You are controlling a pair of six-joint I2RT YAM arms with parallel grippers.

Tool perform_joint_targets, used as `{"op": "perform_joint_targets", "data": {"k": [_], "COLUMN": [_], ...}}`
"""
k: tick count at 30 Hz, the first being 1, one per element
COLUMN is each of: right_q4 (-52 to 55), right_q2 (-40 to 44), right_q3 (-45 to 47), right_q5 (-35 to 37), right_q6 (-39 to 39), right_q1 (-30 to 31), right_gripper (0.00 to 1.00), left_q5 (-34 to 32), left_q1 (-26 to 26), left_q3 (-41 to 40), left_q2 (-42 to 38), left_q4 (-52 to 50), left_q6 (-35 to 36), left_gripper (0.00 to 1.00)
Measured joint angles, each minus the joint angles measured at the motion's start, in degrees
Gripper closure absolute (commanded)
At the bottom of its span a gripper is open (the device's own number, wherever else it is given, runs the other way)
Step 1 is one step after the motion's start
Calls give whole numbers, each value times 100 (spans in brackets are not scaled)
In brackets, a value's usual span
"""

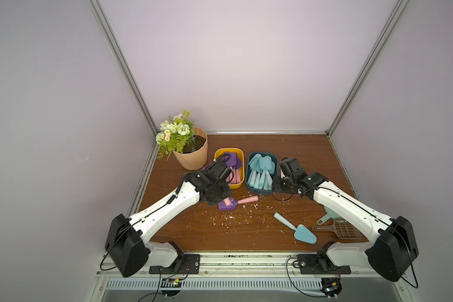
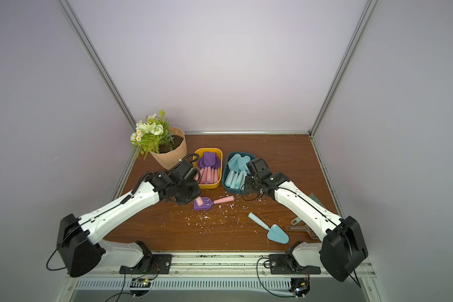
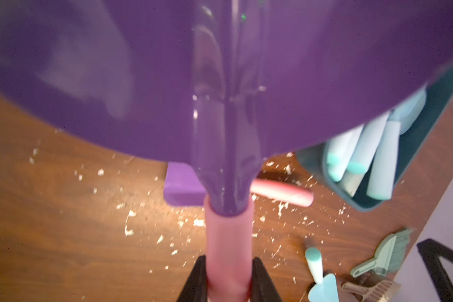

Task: Sort the small shovels by color and place them into the storage box
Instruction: Place the shovel in the storage box.

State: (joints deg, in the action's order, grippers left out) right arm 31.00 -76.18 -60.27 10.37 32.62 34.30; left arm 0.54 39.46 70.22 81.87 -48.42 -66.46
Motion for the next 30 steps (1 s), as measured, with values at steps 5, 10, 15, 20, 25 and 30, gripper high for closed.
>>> {"op": "perform_joint_targets", "data": {"k": [5,10,15,20,25,30], "right_q4": [68,199,354,369,365,330], "right_q2": [-74,-81,-70,26,39,7], "right_q3": [-243,-372,-365,-260,-181,-177], "right_q5": [103,256,358,444,420,240], "right_q6": [146,326,481,619,643,595], "right_q1": [0,0,0,0,2,103], "right_gripper": [47,47,47,47,45,41], "left_q5": [-136,83,192,313,372,479], "left_q1": [-181,-551,-831,-872,-872,-872], "left_q3": [1950,2815,2905,2905,2905,2911], "left_q2": [1665,2782,3491,3705,3679,3407], "left_q4": [4,33,-39,-109,-122,-133], "left_q6": [1528,2476,2990,3226,3279,3226], "left_gripper": [99,99,99,97,63,42]}}
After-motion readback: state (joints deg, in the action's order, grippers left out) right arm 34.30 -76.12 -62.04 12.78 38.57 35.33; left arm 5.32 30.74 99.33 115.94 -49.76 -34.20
